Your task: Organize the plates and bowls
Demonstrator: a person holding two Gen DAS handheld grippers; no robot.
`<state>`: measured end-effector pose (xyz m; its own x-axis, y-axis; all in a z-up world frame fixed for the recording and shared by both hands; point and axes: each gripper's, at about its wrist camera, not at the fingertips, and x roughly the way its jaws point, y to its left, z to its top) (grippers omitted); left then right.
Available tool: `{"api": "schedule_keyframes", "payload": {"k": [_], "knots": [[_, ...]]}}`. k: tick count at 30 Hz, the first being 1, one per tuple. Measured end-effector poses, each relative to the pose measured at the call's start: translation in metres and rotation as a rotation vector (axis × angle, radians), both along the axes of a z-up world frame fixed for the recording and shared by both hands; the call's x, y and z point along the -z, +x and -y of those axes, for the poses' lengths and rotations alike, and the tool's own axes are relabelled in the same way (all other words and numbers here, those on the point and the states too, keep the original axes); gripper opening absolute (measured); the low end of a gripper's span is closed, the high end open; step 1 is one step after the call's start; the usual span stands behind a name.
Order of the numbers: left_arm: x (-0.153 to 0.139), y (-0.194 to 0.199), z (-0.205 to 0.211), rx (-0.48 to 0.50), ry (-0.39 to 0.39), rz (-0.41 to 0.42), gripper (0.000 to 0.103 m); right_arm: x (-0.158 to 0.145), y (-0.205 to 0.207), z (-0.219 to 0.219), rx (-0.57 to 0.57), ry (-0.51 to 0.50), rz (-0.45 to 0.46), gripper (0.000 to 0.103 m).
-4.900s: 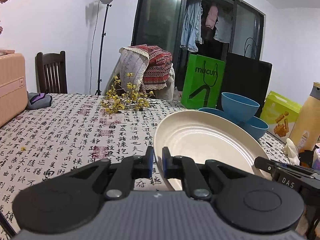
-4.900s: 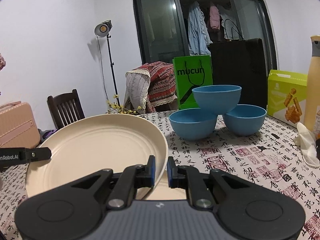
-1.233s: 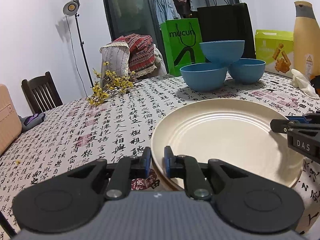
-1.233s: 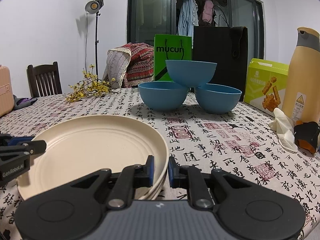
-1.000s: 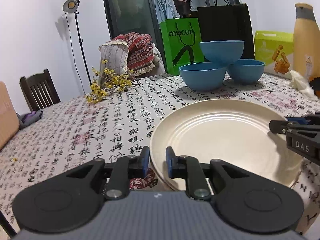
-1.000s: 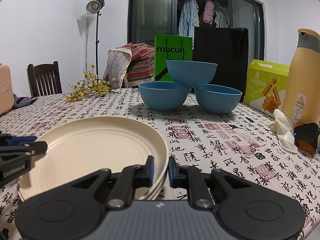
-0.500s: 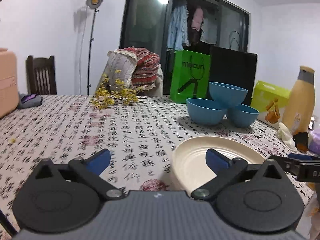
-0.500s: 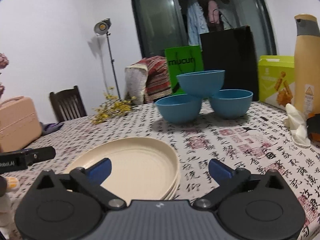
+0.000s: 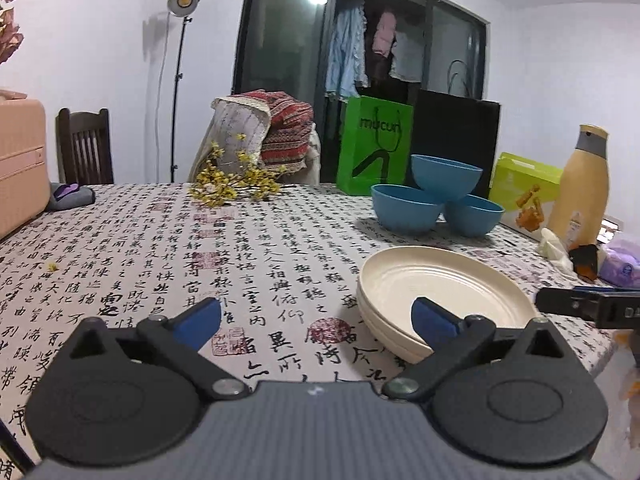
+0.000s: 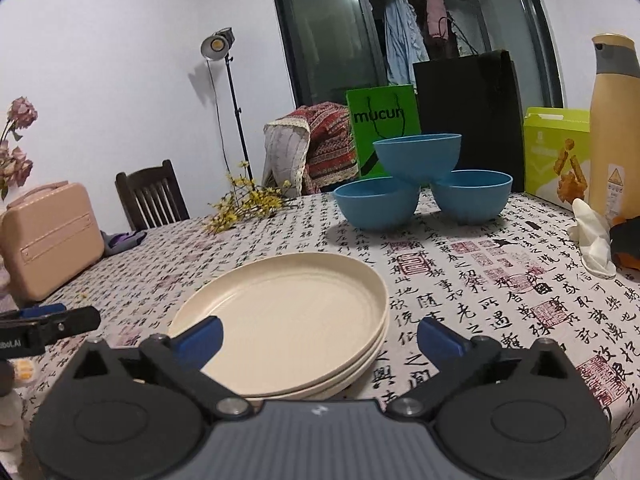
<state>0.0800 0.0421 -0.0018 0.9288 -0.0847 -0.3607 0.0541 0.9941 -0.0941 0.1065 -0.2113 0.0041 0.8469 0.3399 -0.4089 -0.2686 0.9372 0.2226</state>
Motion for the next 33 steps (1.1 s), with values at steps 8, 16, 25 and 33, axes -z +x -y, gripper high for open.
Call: {"api": "schedule_keyframes", "payload": {"k": [8,16,25,33], "knots": [[-0.004,-0.004,-0.001,0.032,0.003,0.016,0.103,-0.007,-0.001,-0.013,0.013,-0.027,-0.020,0.103],[-0.012,0.007,0.000,0.052,0.013,0.036,0.103,-0.012,0.014,-0.011,0.020,-0.043,-0.031,0.103],[-0.017,0.034,0.013,0.084,0.019,0.030,0.103,-0.013,0.035,-0.002,0.037,-0.049,-0.042,0.103],[-0.018,0.049,0.030,0.110,0.031,0.029,0.103,-0.012,0.050,0.018,0.090,-0.032,-0.035,0.103]]}}
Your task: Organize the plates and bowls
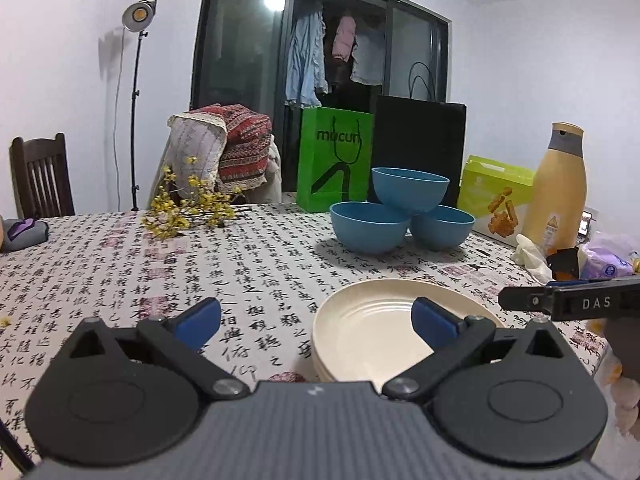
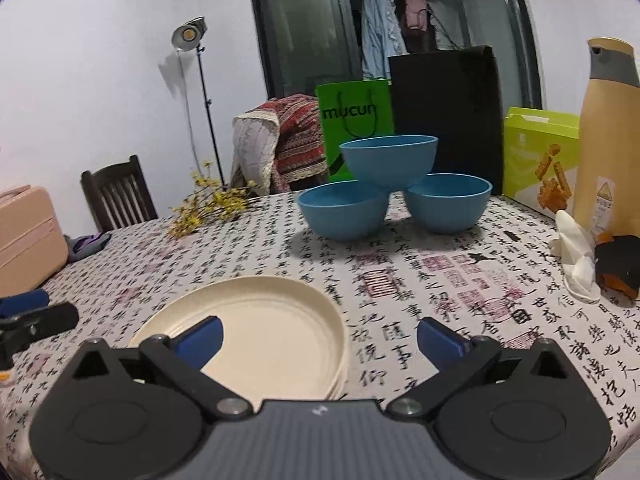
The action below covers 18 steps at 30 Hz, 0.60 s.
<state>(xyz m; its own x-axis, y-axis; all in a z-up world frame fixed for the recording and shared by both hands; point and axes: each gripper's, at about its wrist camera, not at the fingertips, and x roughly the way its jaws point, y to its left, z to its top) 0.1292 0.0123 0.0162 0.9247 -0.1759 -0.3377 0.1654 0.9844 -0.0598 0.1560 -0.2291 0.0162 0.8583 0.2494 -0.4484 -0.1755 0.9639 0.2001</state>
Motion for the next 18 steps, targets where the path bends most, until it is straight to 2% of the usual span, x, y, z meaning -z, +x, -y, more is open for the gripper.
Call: {"api": "schedule_keyframes", "payload": {"k": [6,18], "knots": [[-0.004,0.014,0.012,-0.011,-0.001,0.000,0.103,0.003,0.008,0.013,0.034,0.002,-0.002,0.103],[-0.019,0.047,0.048,-0.011,0.004,-0.015,0.103,-0.009,0.030,0.039,0.089,-0.023,0.060,0.103]]}}
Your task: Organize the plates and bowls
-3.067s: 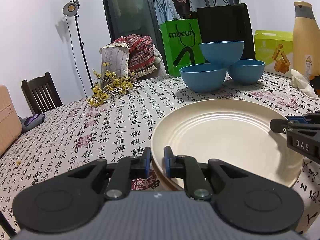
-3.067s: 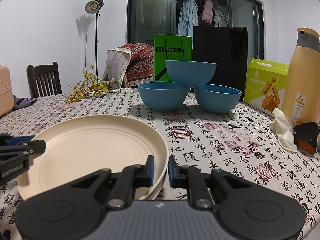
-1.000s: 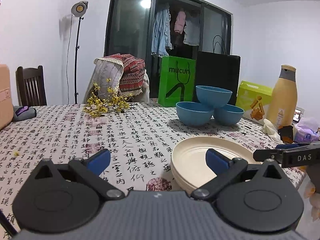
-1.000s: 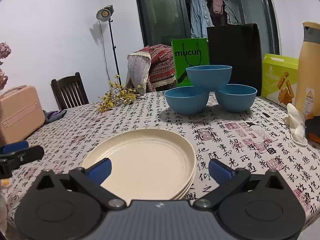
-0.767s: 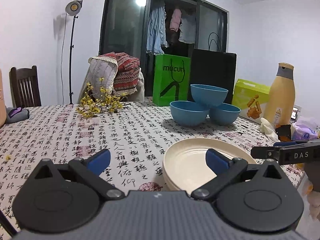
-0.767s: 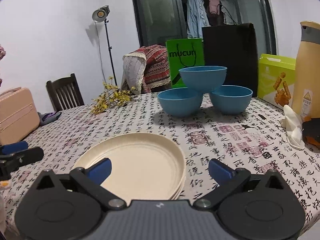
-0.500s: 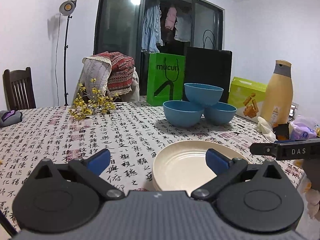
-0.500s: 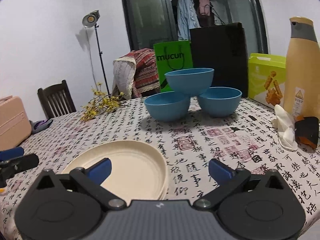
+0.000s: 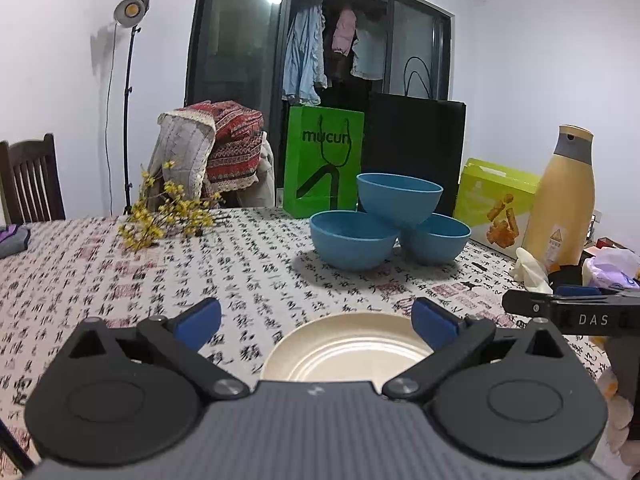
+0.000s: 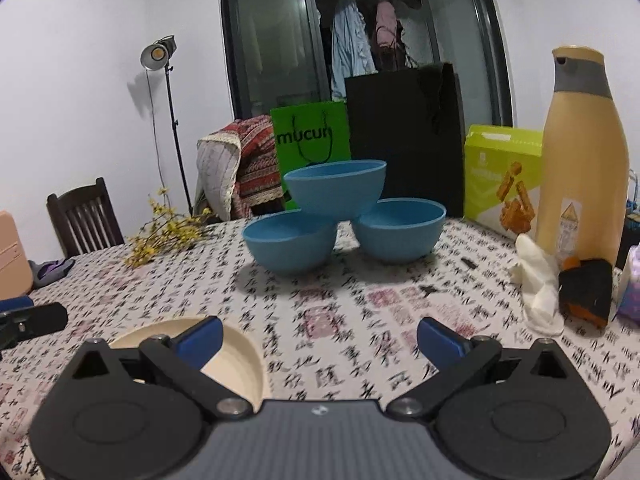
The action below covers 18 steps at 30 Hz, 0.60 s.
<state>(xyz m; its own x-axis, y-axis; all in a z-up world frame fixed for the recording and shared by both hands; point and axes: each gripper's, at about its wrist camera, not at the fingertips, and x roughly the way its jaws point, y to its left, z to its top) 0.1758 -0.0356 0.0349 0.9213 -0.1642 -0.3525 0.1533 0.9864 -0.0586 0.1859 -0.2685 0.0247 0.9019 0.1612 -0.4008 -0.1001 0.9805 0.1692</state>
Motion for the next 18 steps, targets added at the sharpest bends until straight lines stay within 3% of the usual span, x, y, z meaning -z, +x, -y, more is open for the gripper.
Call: {"api": "schedule_keyframes", "payload": {"k": [18], "knots": [[-0.027,0.048,0.032,0.020,-0.017,0.011,0.103,-0.029,0.032,0.012,0.030,0.009,0.084,0.103]]}}
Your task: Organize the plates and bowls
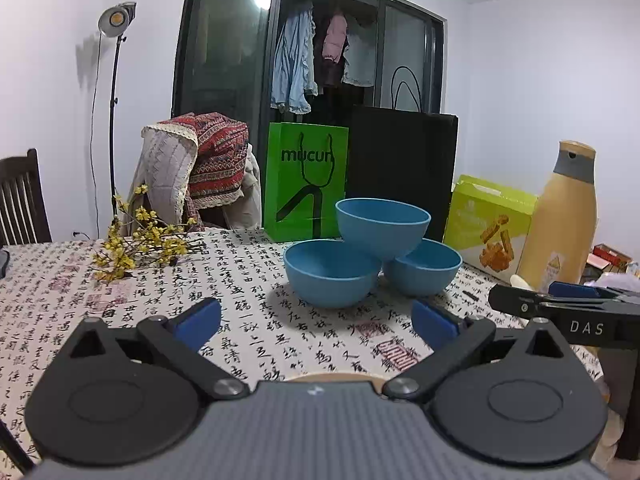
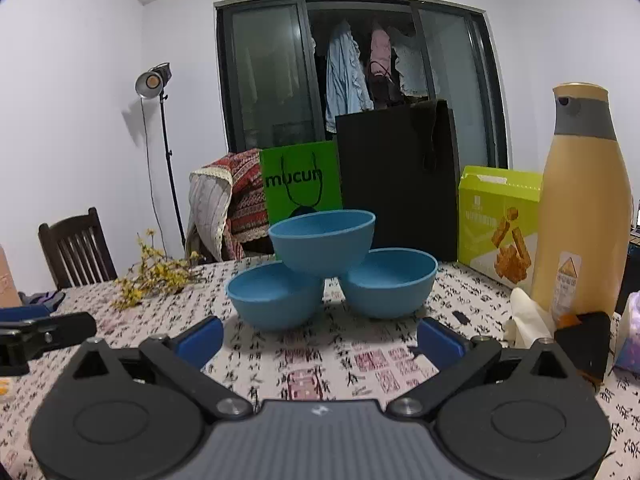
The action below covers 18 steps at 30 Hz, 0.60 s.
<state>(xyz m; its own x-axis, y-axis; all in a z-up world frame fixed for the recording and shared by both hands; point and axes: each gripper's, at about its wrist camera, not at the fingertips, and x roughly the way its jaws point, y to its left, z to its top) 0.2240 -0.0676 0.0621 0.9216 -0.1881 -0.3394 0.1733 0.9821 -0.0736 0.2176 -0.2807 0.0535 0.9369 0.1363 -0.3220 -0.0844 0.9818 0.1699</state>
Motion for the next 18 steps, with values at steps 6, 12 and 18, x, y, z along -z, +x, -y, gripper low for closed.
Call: {"api": "schedule_keyframes", "payload": {"k": [6,12,18], "knots": [[-0.011,0.019,-0.005,-0.006,-0.037,-0.019,0.103,-0.012,0.014,0.000,0.009,0.002,0.012,0.103],[-0.021,0.039,-0.007,-0.004,-0.053,-0.045,0.103,-0.022,0.029,-0.002,0.022,-0.002,0.015,0.103],[-0.027,0.060,-0.007,-0.004,-0.066,-0.085,0.103,-0.032,0.048,-0.004,0.031,0.002,0.005,0.103]]}}
